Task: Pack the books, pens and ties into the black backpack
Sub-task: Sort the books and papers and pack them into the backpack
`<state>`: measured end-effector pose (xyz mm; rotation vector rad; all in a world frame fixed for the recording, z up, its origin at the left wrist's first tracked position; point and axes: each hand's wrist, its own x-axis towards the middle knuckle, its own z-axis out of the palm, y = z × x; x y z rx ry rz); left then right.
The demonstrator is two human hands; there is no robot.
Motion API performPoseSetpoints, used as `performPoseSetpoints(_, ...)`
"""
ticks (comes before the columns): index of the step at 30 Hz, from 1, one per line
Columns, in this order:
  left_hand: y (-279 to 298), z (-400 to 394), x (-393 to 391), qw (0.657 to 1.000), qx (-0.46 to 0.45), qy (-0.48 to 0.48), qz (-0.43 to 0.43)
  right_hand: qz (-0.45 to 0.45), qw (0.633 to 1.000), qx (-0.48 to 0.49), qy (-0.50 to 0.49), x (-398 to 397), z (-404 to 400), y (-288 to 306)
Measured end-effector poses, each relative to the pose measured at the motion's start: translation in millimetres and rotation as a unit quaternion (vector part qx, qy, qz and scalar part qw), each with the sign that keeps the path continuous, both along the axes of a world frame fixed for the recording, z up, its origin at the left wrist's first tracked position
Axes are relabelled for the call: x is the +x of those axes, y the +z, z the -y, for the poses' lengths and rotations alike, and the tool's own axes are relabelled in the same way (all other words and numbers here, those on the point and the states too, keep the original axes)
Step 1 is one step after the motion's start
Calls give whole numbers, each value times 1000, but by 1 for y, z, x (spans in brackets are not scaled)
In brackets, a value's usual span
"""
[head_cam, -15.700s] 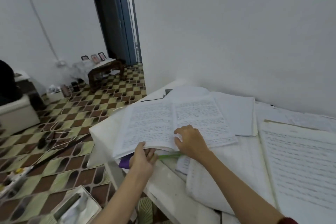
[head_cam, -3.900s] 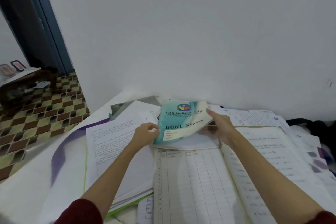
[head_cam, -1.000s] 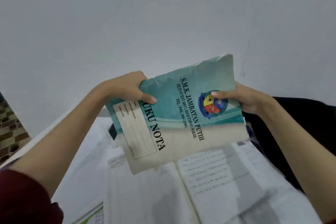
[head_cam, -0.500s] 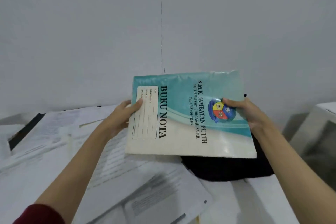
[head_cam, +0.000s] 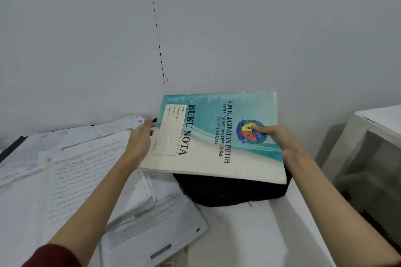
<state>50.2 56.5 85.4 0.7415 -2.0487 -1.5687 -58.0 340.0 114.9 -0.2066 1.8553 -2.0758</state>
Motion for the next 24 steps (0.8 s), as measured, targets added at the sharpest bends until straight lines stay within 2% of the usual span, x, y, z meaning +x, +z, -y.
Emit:
performPoseSetpoints(3,-27,-11,14,997,-27,60,-36,39,998,-24,-30,-7,-13,4)
performPoseSetpoints(4,-39,-17,23,997,-57,44,-32,51,997,-41,-38,-10,-18,4)
performPoseSetpoints(6,-61,-32,44,990,-127,-53,-23,63,995,-65,-42,-13,-29,4)
performPoseSetpoints(7,-69,-37,50,976,-177,-121,-22,73,994,-68,-38,-12,-31,4)
performPoseSetpoints(9,-76,-45,56,921,-303,-244,2,87,992,-82,-41,-11,-33,1)
performPoseSetpoints(11,-77,-48,50,872,-387,-299,25,85,993,-74,-35,-6,-31,2)
performPoseSetpoints(12,-78,-48,46,864,-398,-305,38,74,995,-61,-29,-4,-30,3)
performPoseSetpoints(13,-77,-49,42,869,-388,-304,42,60,997,-48,-27,0,-27,5)
performPoseSetpoints(15,-77,-46,33,918,-293,-266,37,23,999,-24,-34,5,-22,9)
performPoseSetpoints(17,-77,-32,22,976,-118,-181,34,1,1000,-1,-24,9,-20,12)
performPoseSetpoints(18,-75,-22,20,989,-33,-138,40,1,1000,7,-18,2,-19,7)
performPoseSetpoints(21,-63,8,19,983,168,-46,54,-19,999,45,2,-16,-24,-4)
performPoseSetpoints(24,-44,34,13,973,228,1,46,-24,994,95,48,-26,-29,-12)
